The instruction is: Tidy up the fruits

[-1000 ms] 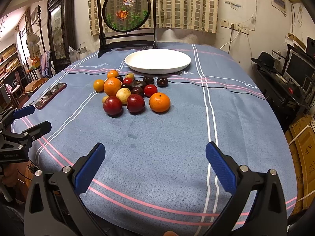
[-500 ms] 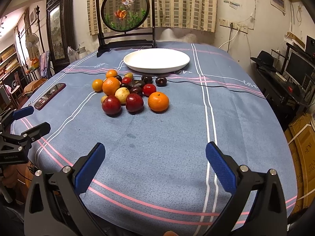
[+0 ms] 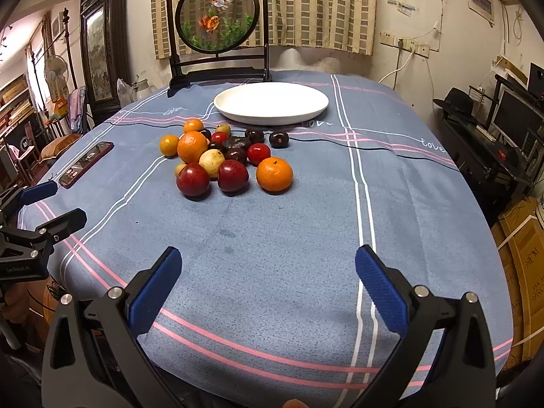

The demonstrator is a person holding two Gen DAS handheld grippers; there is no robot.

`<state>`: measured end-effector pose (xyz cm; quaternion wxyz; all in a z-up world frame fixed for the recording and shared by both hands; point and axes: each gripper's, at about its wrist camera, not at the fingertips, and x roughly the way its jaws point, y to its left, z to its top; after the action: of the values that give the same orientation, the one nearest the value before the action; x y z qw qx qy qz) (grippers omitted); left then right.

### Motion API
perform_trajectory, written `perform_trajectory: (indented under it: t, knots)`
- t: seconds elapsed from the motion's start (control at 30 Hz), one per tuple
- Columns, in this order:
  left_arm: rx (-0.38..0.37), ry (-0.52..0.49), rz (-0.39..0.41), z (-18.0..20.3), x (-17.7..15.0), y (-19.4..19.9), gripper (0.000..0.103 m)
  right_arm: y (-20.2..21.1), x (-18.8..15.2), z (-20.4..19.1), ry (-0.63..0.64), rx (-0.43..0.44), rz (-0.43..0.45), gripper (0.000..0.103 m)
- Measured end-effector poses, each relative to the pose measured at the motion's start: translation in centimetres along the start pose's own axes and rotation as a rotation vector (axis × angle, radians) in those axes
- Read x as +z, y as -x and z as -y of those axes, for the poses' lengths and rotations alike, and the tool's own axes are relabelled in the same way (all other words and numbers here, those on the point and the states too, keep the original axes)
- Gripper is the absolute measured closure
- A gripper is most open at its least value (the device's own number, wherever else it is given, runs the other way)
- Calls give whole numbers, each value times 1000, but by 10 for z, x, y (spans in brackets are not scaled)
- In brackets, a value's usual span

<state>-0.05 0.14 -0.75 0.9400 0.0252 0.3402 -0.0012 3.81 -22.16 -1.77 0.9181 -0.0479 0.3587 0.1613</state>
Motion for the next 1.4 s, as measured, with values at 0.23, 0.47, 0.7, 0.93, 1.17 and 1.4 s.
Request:
perform_trajectory:
  t: [0.23,0.47,0.7,0.93,1.17,1.4]
  knots:
    - [3,-5,-4,0,0,0,2,0,0,0,1,-2,-3,1]
    - [6,-4,-4,-1,0,-1,2,0,1,0,2,-2,-4,1]
    - [7,-6,-4,0,0,-1,2,0,1,0,3,-3,-3,1]
    - [8,-8,-16,-1,-1,-6,2,-2,1,0,-1,9,8,1]
    - [-10,-1,-32,-5,3,-17,2,-10,0,10,-64,37,45,1]
    - [-55,40,-70,-26,17,-51,2,-30,19,19,-33,125,30,3]
